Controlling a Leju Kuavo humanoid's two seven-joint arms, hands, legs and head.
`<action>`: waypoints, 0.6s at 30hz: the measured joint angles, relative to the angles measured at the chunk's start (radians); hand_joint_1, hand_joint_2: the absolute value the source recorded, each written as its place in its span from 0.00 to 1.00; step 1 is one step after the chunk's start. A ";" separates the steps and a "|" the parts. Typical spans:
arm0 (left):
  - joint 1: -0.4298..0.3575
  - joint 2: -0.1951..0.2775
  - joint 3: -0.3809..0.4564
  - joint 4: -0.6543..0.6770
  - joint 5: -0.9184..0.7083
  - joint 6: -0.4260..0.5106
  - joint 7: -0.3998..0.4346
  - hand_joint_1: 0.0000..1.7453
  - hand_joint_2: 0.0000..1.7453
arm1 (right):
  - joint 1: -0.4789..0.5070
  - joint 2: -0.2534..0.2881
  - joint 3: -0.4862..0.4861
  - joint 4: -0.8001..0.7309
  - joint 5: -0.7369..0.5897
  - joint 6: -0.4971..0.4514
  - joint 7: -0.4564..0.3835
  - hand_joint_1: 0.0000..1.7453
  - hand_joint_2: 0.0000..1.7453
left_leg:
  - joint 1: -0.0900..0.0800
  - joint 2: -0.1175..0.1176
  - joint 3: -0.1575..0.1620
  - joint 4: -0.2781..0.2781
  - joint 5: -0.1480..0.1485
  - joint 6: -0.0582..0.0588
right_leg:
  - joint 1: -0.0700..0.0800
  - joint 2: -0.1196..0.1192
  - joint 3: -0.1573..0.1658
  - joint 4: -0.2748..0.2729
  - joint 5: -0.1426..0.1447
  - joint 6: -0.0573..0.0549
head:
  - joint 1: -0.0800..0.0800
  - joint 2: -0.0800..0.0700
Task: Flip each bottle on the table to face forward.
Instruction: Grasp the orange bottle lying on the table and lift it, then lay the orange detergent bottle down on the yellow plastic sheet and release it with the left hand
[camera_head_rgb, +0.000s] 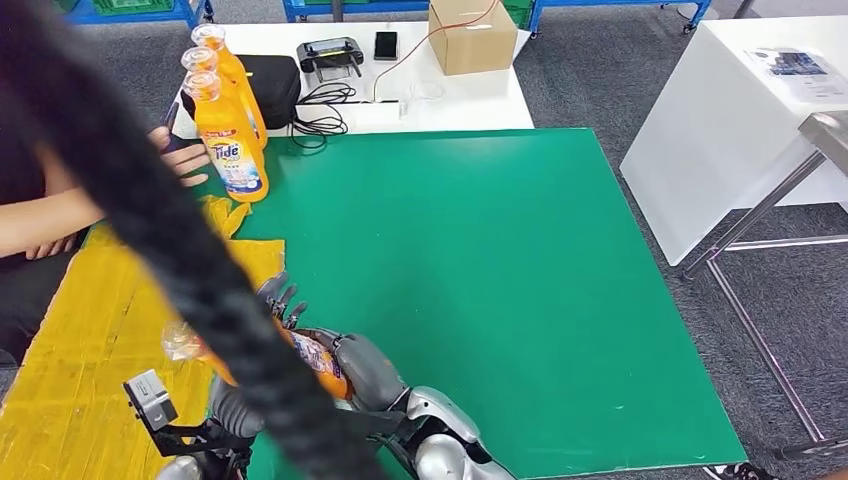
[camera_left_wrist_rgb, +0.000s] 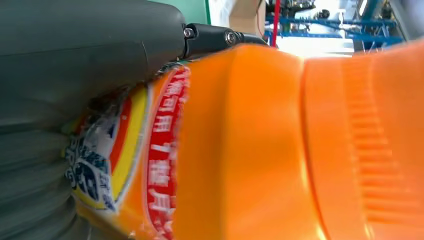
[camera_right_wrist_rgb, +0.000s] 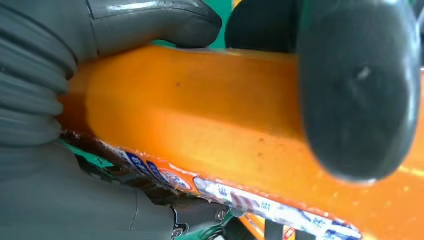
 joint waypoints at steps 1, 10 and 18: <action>0.001 0.000 0.004 0.001 0.001 0.007 0.002 0.79 1.00 | -0.014 -0.001 0.015 0.013 0.002 0.000 -0.003 1.00 1.00 | 0.000 0.000 0.000 0.000 0.000 0.000 | 0.000 0.000 0.000 0.000 0.000 0.000 | 0.000 0.000; 0.018 0.000 0.039 0.019 0.034 0.013 0.002 1.00 1.00 | -0.093 -0.011 0.097 0.111 0.002 0.000 -0.016 1.00 1.00 | 0.000 0.001 0.000 0.000 0.000 0.000 | 0.000 0.000 -0.001 0.000 0.000 0.000 | 0.000 0.000; 0.018 0.000 0.046 0.033 0.043 0.006 0.001 1.00 1.00 | -0.095 -0.011 0.103 0.131 0.002 -0.001 -0.022 1.00 1.00 | 0.000 0.001 0.000 0.000 0.000 0.000 | 0.000 0.000 -0.002 0.000 0.000 0.000 | 0.000 0.000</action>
